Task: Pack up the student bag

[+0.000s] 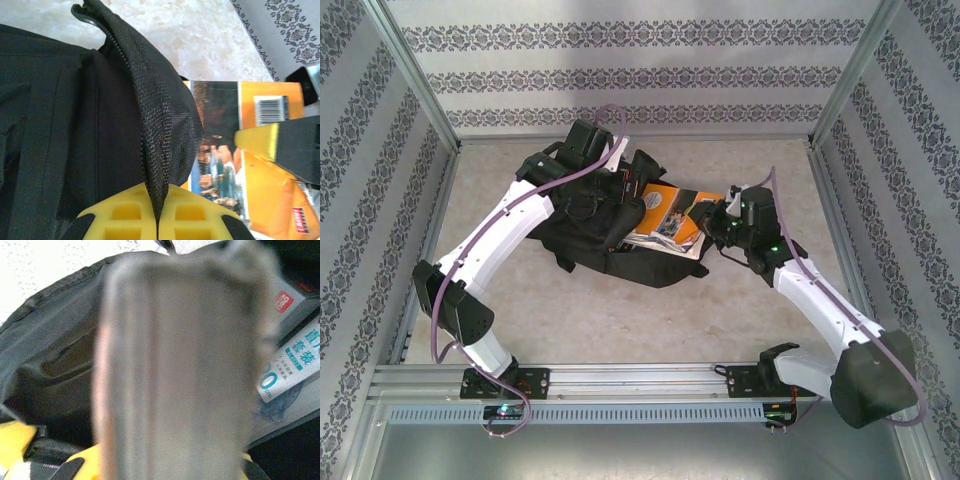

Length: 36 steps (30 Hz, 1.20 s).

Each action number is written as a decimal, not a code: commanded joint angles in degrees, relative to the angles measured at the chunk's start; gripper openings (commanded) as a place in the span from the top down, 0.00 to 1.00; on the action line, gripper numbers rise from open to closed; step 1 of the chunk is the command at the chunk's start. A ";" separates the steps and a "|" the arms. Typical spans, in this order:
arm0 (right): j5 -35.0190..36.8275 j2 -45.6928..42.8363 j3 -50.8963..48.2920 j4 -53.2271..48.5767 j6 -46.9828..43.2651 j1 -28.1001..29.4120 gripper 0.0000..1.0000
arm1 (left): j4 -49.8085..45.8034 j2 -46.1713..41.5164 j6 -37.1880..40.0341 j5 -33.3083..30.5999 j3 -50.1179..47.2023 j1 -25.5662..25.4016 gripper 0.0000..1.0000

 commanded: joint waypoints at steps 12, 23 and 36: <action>8.50 16.48 5.38 20.67 1.89 8.86 1.00 | 10.01 -3.29 -3.84 7.94 1.36 0.15 1.00; 8.56 31.73 17.84 15.79 -4.33 14.07 0.50 | 11.38 0.34 -5.54 8.92 0.12 0.12 1.00; 31.09 2.25 6.13 -11.78 -22.24 9.84 0.26 | 9.63 11.52 -5.45 9.57 3.13 -2.24 0.98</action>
